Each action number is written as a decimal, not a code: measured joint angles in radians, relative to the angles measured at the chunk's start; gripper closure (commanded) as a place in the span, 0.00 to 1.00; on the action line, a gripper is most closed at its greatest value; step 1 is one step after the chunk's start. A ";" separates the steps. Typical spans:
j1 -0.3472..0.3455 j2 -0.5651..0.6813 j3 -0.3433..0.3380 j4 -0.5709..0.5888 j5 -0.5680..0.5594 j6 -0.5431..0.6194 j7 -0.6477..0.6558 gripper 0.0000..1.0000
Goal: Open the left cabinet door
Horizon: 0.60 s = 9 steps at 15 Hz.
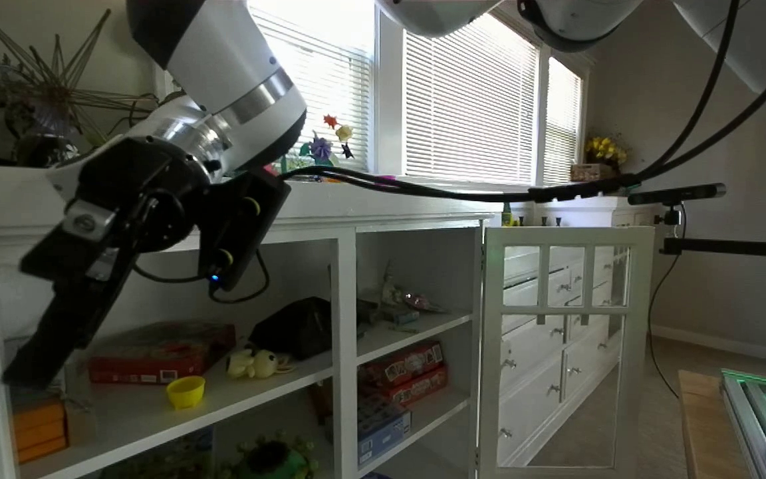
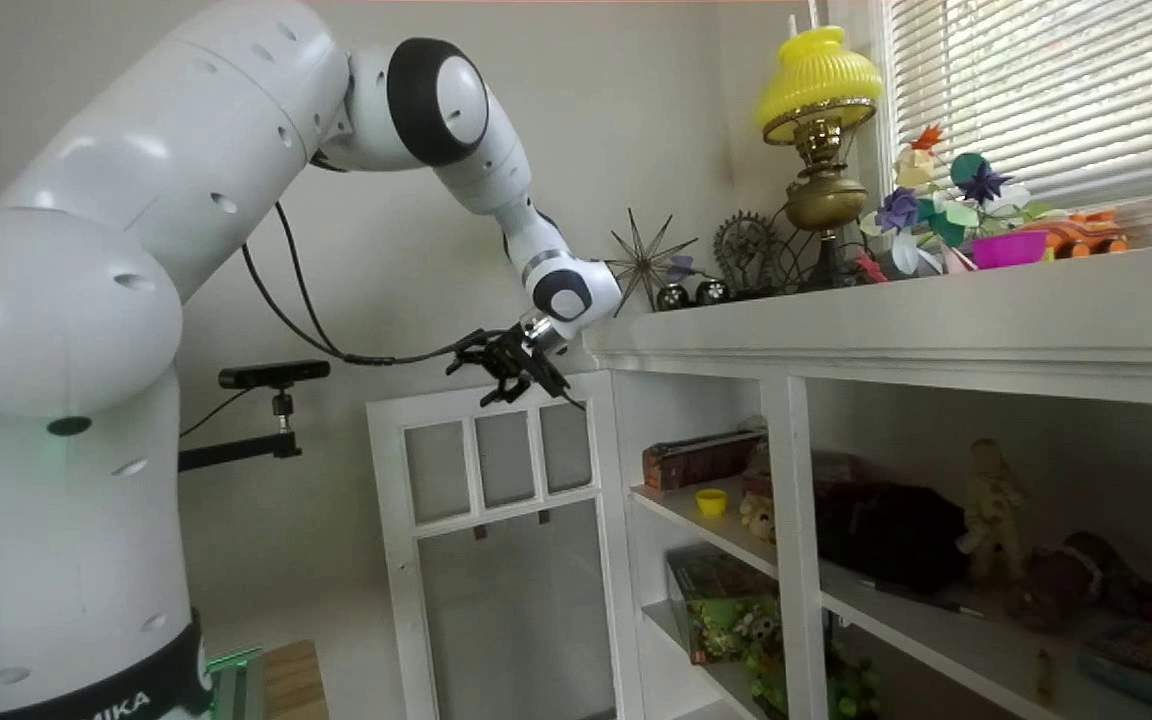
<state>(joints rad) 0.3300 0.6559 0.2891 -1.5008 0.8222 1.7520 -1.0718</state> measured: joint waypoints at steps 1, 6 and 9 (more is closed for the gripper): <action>-0.006 -0.023 -0.004 -0.014 -0.018 0.000 0.020 0.00; -0.045 -0.172 -0.012 -0.098 -0.084 -0.043 0.112 0.00; -0.067 -0.279 -0.019 -0.158 -0.127 -0.076 0.161 0.00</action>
<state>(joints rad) 0.2630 0.3774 0.2703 -1.6590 0.6949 1.6761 -0.9107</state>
